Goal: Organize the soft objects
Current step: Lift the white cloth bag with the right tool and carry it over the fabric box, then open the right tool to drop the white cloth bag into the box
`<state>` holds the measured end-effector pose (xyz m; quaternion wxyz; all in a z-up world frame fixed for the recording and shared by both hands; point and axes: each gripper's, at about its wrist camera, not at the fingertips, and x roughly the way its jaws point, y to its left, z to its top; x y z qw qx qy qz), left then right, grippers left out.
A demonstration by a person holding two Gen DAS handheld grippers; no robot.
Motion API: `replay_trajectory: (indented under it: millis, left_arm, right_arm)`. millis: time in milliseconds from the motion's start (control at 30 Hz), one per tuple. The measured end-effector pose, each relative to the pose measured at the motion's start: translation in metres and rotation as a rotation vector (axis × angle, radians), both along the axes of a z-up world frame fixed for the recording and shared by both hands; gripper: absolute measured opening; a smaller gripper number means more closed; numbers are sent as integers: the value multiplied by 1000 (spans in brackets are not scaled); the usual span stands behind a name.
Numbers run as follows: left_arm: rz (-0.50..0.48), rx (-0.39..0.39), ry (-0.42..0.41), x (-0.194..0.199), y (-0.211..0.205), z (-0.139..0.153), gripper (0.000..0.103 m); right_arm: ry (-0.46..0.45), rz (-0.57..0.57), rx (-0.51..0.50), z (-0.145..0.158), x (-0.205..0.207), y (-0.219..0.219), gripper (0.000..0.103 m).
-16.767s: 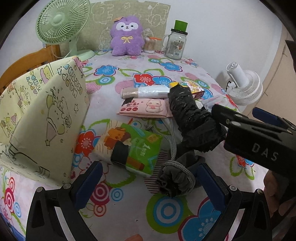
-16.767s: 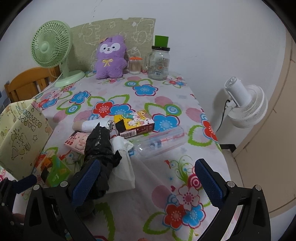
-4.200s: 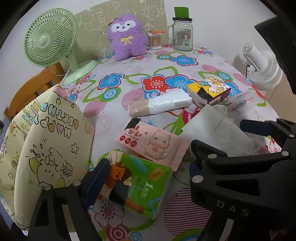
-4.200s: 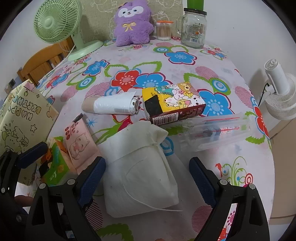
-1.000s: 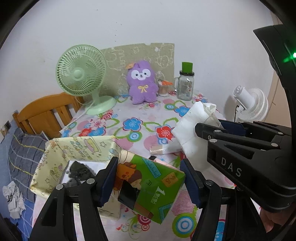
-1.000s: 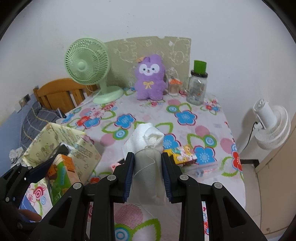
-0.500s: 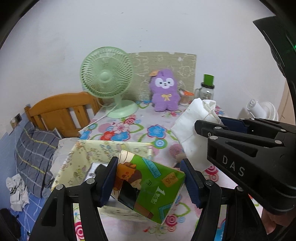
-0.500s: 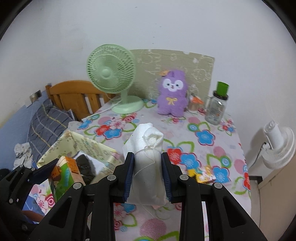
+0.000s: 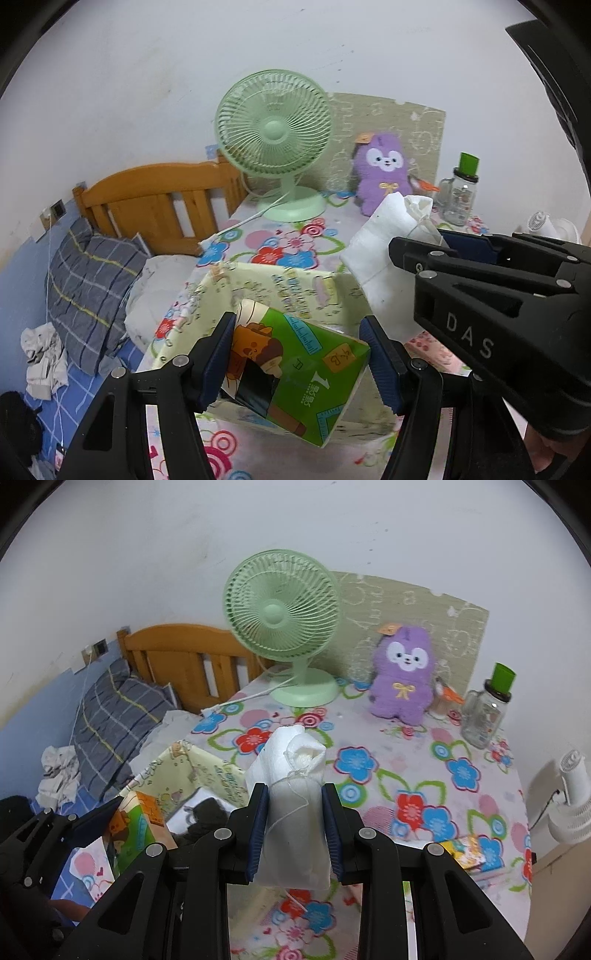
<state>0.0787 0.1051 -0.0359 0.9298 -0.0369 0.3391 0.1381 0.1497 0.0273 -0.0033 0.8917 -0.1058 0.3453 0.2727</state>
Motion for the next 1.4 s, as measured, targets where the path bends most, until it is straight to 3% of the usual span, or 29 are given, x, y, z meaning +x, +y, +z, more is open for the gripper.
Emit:
replay_trajectory:
  millis: [400, 900, 1033, 1133, 1300, 1400]
  left_arm:
    - [28, -16, 41, 5, 25, -17, 69]
    - [19, -30, 81, 18, 29, -28, 71]
    - [10, -34, 88, 20, 29, -30, 84]
    - [7, -29, 89, 20, 28, -30, 93]
    - [9, -33, 85, 20, 29, -29, 94]
    - [11, -33, 85, 20, 29, -29, 94]
  right_arm:
    - [37, 45, -36, -21, 5, 43, 32]
    - [64, 31, -70, -42, 18, 48, 33]
    - [72, 30, -80, -46, 21, 48, 33]
    - [73, 27, -90, -48, 22, 48, 39]
    - [55, 20, -86, -46, 22, 47, 62]
    - [46, 23, -85, -44, 21, 47, 63]
